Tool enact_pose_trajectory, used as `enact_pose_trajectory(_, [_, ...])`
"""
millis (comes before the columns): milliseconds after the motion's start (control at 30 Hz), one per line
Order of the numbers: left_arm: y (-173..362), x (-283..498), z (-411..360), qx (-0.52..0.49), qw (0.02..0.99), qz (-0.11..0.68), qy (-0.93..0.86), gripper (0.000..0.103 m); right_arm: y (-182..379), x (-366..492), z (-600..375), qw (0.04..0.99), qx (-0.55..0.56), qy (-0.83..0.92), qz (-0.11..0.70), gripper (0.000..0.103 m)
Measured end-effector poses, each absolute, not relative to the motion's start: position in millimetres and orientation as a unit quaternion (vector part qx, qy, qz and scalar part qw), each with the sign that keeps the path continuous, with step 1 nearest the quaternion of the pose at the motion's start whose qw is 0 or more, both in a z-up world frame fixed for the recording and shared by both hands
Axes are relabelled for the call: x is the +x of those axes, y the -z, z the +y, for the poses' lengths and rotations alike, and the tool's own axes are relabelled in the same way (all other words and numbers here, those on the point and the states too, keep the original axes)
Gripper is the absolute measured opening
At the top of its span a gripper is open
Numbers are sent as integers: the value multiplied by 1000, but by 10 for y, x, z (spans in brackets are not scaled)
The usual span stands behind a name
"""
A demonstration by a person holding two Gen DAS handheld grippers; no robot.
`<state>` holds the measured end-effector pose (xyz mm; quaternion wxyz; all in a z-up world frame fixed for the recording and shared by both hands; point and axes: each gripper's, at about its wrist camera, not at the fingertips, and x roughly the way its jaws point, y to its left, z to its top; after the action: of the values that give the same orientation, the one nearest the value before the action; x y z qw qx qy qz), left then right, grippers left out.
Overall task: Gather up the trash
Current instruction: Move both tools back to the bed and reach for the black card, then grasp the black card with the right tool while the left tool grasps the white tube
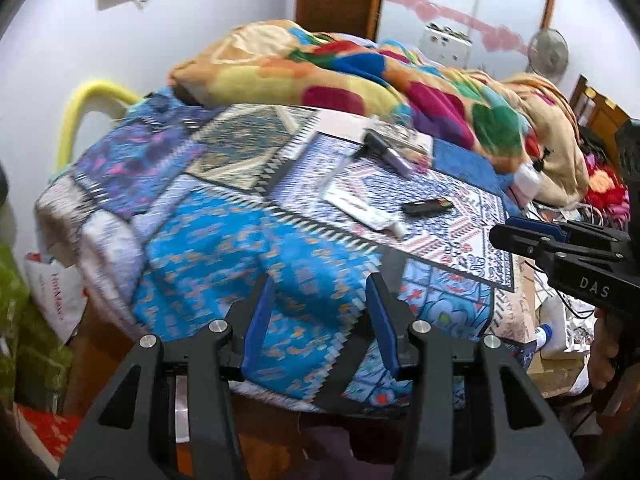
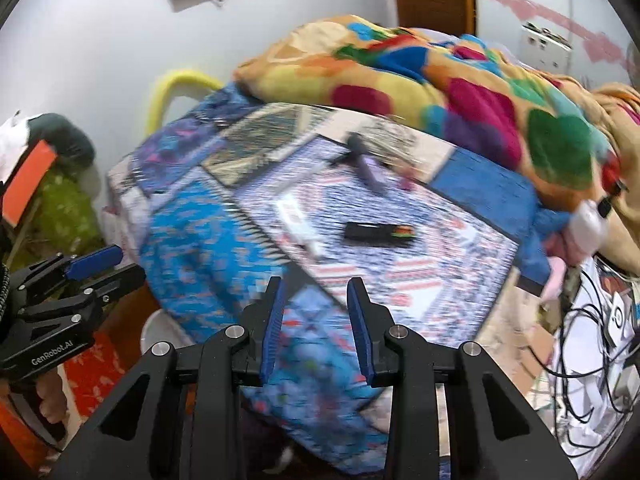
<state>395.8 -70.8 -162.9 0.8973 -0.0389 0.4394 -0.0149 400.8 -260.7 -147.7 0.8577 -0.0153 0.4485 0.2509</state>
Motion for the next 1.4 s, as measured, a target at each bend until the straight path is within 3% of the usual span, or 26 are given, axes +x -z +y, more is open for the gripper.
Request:
enact_pose_trajectory(300, [1978, 4597, -1051, -37, 882, 468, 46, 47, 1858, 4468, -2883, 848, -10, -228, 478, 30])
enact_pose_trajectory(367, [2050, 4730, -1084, -46, 877, 475, 51, 47, 1925, 4573, -2860, 844, -23, -233, 482, 46])
enact_pose_trajectory(433, [2109, 4842, -1123, -48, 874, 480, 53, 47, 1976, 4671, -2828, 845, -32, -237, 478, 52])
enact_pose_trajectory(967, [2365, 5213, -1252, -46, 865, 496, 60, 54, 2170, 5105, -2343, 807, -194, -318, 459, 52])
enact_pose_trajectory(1000, [2378, 5221, -1257, -47, 865, 496, 59, 54, 2181, 5121, -2328, 805, -193, -319, 461, 51])
enact_pose_trajectory(1067, [2398, 5238, -1264, -46, 866, 496, 53, 54, 2190, 5142, -2308, 804, -186, -325, 462, 36])
enact_pose_trajectory(1167, [2428, 5256, -1293, -37, 869, 492, 41, 54, 2181, 5133, -2308, 803, -181, -324, 467, 24])
enact_pose_trajectory(1400, [2474, 5182, -1231, -27, 870, 491, 39, 54, 2187, 5071, -2412, 806, -129, -307, 489, 22])
